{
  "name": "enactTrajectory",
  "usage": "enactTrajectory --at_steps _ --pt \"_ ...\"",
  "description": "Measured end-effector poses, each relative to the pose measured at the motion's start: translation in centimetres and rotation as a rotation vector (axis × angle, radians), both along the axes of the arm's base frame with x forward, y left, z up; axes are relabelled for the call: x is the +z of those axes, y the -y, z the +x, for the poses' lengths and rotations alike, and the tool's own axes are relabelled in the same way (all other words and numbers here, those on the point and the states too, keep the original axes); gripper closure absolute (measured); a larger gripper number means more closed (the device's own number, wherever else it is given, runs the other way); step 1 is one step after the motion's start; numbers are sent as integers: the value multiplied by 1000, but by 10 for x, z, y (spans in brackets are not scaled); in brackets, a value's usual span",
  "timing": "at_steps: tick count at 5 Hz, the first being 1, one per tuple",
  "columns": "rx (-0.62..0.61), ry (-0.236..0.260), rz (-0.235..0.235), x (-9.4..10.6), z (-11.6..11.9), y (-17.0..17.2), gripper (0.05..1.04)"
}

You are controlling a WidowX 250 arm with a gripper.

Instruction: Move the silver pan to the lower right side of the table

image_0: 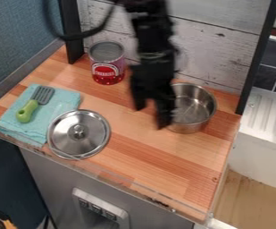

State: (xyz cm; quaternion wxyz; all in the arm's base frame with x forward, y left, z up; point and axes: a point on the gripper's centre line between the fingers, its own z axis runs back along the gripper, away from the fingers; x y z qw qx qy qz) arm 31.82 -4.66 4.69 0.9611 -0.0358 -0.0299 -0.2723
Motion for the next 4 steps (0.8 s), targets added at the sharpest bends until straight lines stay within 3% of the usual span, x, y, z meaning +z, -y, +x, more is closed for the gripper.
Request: enactTrajectory --at_steps 1,3,4 --pt "-144 34 -37 -1 24 41 82" --pt "-222 -18 -91 -36 39 52 135" --pt "-232 -15 -74 -42 42 48 312"
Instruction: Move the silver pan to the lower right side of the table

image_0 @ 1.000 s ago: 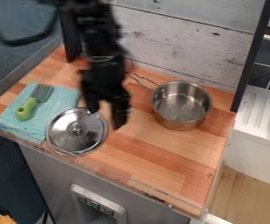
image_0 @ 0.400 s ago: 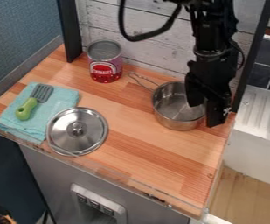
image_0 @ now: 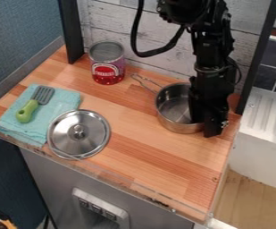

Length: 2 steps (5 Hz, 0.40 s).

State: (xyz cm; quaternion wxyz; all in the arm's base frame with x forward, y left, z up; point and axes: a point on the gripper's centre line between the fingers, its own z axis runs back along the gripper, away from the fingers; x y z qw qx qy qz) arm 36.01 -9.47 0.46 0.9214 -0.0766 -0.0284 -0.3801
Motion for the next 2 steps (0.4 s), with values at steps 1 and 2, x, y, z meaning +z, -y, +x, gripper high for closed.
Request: enactTrajectory --at_steps 1,2 --pt "-16 2 5 -2 -3 0 613" --pt "-29 0 13 -1 -12 -2 851"
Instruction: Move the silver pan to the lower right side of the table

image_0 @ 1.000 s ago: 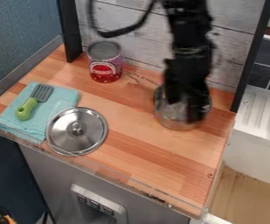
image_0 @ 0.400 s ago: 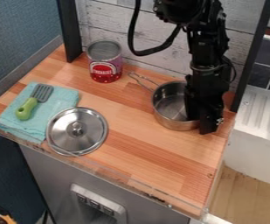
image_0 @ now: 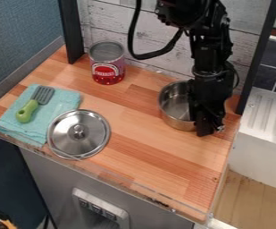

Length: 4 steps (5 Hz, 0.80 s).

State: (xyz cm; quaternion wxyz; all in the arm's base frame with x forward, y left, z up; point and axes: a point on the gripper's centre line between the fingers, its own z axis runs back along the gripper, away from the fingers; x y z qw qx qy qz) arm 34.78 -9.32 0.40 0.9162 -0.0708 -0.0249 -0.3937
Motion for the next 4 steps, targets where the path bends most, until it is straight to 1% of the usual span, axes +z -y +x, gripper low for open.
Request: enactTrajectory --at_steps 1,2,3,4 --pt "-5 38 2 13 -5 5 972" --pt "38 91 4 38 -17 8 1002" --pt "167 139 32 60 -32 0 1002" --pt "302 137 69 57 -55 -5 1003"
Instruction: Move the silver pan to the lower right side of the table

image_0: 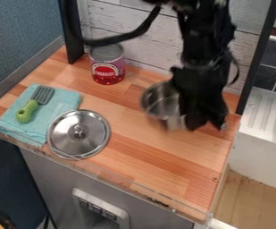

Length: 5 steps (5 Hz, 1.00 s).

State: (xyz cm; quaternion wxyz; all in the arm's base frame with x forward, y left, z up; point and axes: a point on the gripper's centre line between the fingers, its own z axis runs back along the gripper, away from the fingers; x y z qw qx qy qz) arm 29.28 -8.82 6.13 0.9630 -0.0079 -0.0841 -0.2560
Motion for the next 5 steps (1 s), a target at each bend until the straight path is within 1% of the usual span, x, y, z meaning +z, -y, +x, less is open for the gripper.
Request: enactTrajectory --at_steps 1,2,3,4,5 --pt "98 -41 9 -19 -20 -7 1003" --pt "107 -55 15 -32 -34 -3 1003" --pt "78 -73 24 -45 -46 4 1003" --pt "51 -86 28 -51 -56 15 997" --pt "79 -106 36 -52 -61 17 961"
